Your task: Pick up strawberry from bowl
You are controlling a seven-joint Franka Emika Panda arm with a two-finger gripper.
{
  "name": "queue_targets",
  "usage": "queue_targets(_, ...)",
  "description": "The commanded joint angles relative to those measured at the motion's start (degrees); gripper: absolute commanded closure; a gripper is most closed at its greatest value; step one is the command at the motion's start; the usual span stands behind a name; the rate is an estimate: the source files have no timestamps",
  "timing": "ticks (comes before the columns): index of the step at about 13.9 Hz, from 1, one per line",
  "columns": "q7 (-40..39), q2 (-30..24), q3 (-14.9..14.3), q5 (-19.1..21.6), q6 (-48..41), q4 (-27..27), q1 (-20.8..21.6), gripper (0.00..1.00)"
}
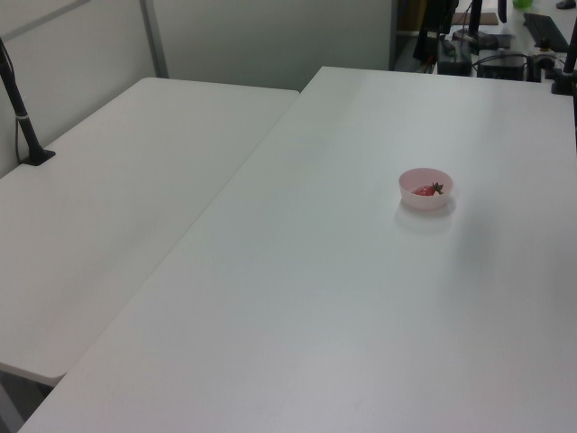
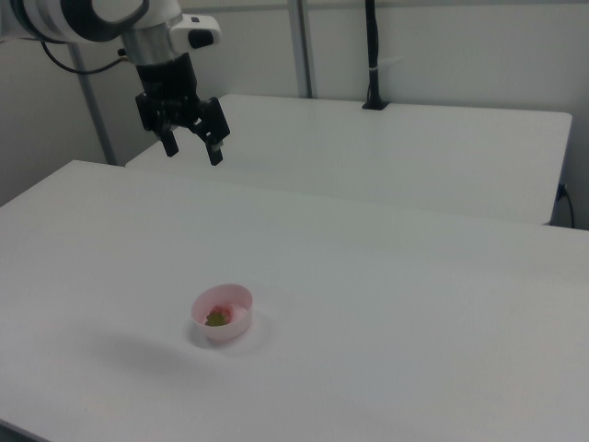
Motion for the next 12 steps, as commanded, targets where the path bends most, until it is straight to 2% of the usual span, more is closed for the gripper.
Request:
queue_targets(1,-1.3,-0.7,-1.2,1.6,1.3,-1.2,1.2,0.00)
queue_targets(12,-2.6,-0.9,-1.2,1.6,1.0,-1.3,0.7,0.00)
